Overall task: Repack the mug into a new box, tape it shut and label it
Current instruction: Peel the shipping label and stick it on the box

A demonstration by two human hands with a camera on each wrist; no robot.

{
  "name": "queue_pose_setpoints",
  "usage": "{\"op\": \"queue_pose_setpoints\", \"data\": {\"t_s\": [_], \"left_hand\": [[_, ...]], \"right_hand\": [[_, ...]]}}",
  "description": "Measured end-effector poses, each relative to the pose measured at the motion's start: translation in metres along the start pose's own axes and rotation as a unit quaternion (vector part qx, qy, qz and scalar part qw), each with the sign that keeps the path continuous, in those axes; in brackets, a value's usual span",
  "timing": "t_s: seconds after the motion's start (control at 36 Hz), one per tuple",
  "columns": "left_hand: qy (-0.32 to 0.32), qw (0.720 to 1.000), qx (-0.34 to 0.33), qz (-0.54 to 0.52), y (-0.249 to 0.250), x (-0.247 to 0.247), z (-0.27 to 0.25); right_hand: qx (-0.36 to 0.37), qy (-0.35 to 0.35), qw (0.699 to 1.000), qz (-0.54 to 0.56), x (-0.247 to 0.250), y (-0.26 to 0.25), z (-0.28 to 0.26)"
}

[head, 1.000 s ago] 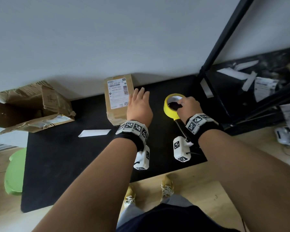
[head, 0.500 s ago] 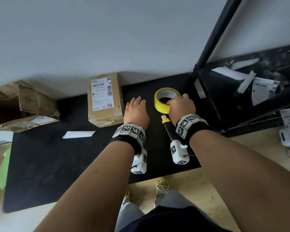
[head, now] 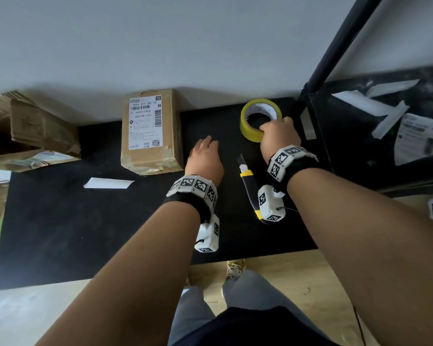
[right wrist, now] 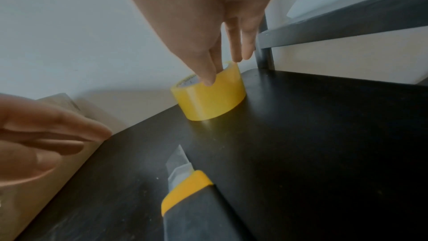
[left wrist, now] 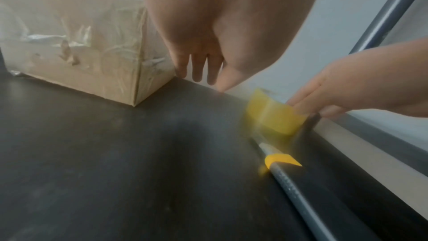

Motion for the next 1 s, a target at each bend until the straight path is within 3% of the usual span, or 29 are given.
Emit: {"op": "queue_pose_setpoints", "data": {"t_s": [0.19,0.33,0.47,0.69,0.83,1.0], "left_hand": [[0.010,1.000,0.005,-0.016,0.000,-0.007,-0.015],[0.015,1.000,0.009,-0.018,-0.004,-0.011,-0.031],[0.012,0.999,0.012,-0.028,-0.008,-0.016,-0.048],[0.015,0.999,0.018,-0.039,-0.017,-0.016,-0.068],[0.022,0.999,0.013,-0.036,-0.020,-0.009,-0.073],[0.037,0.999,0.007,-0.033,-0.018,0.002,-0.078]], "right_hand": [[0.025,0.107,0.989,0.097,0.004,0.000,-0.028],[0.030,0.005,0.988,0.154,-0.022,0.001,-0.060],[0.001,-0.055,0.991,0.126,-0.052,0.005,-0.093],[-0.010,-0.071,0.997,0.038,-0.069,0.004,-0.113],[-0.061,-0.094,0.984,0.139,-0.058,-0.004,-0.113],[-0.122,-0.087,0.936,0.318,-0.045,-0.013,-0.112]]}}
Point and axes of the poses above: each hand's wrist, its own z-axis towards the middle knuckle, its own x-axis out of the back of the hand, y = z × x, the point moved 4 cm from there along z, towards the middle knuckle, and after that the axes turned 6 degrees about z, right-handed, at the moved point
